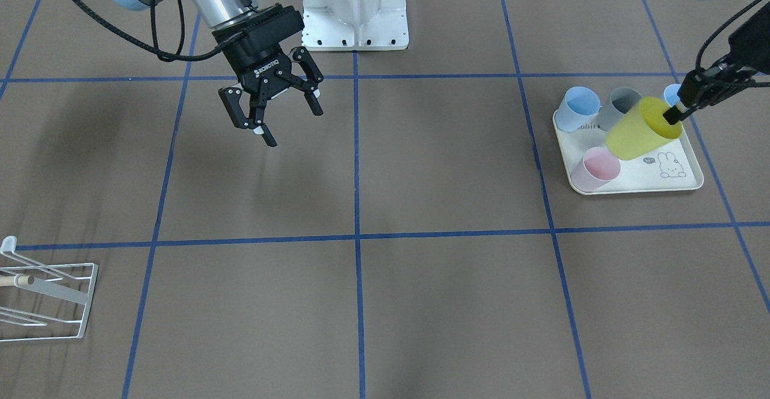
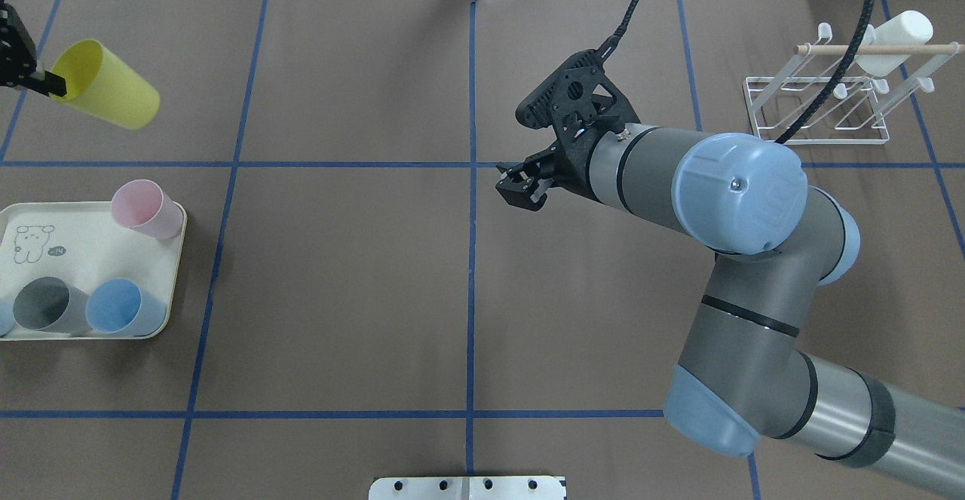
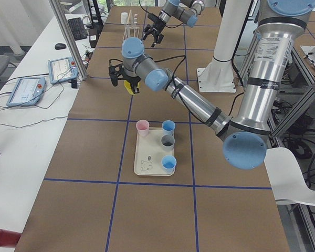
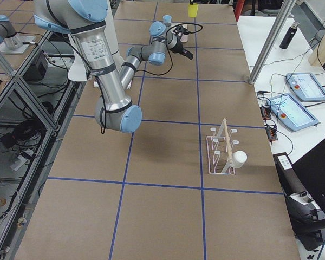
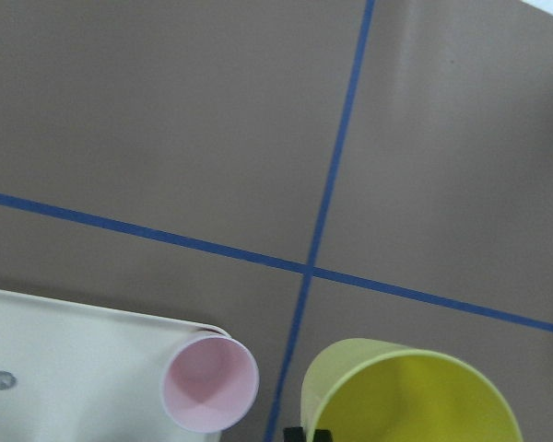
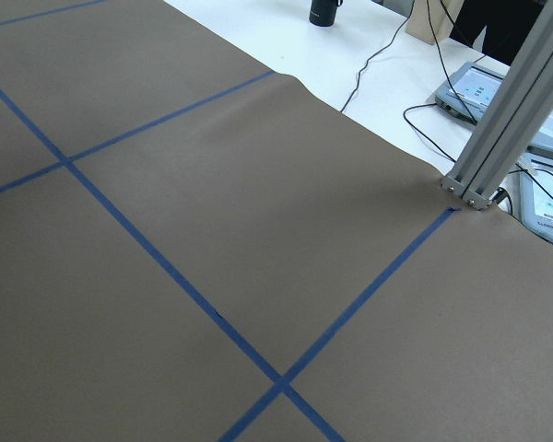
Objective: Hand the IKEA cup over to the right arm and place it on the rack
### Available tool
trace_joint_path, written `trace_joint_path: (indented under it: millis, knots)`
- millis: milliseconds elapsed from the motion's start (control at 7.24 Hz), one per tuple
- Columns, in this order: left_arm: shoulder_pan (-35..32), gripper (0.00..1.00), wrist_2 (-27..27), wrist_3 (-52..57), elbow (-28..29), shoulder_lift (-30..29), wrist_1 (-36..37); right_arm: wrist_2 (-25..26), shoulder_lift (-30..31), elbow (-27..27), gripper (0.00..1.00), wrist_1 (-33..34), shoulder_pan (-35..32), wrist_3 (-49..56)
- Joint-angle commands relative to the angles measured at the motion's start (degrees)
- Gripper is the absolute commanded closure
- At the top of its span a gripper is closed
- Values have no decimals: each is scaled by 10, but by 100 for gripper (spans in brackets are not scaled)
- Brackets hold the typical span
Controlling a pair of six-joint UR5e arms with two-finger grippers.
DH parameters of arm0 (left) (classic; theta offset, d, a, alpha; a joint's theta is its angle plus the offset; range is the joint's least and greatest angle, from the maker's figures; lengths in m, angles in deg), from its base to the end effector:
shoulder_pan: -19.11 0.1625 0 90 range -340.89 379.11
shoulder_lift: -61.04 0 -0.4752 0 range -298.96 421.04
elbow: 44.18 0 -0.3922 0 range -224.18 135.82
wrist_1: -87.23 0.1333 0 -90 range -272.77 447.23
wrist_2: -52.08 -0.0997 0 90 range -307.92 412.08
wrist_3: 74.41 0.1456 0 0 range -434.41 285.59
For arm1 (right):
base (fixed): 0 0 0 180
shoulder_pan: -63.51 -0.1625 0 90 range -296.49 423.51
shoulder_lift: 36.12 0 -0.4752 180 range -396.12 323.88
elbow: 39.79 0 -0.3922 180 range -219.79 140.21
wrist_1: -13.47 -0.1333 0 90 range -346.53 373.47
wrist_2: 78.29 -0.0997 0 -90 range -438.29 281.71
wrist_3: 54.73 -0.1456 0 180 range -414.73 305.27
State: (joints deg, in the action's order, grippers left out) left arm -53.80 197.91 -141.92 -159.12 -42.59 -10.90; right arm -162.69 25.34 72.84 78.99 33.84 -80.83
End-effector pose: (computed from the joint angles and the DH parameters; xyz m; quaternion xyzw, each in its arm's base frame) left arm 0.1483 -0.5262 0.3633 -0.0302 0.5536 -0.1777 0.8130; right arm -0.4814 -0.4440 0.2138 0.4728 -0.3913 -0.2035 0.7628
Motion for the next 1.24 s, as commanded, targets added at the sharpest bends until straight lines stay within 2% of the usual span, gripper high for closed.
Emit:
trace_joint_path:
  millis: [0, 276, 414, 691, 829, 1105]
  knots:
    - [35, 100, 44, -162, -6, -66, -47, 16, -10, -19, 1, -41, 14, 2]
    - [86, 100, 40, -287, -4, -139, -71, 48, -16, -52, 1, -157, 36, 3]
    - [115, 100, 18, -326, -5, -168, -71, 49, -37, -63, 1, -168, 39, 3]
    - [180, 100, -43, -342, 1, -187, -71, 77, -42, -73, 1, -172, 55, 89]
    - [186, 100, -43, -343, 1, -189, -70, 84, -47, -73, 1, -174, 58, 93]
    - [192, 100, -43, -342, 1, -189, -71, 109, -47, -95, 1, -279, 84, 113]
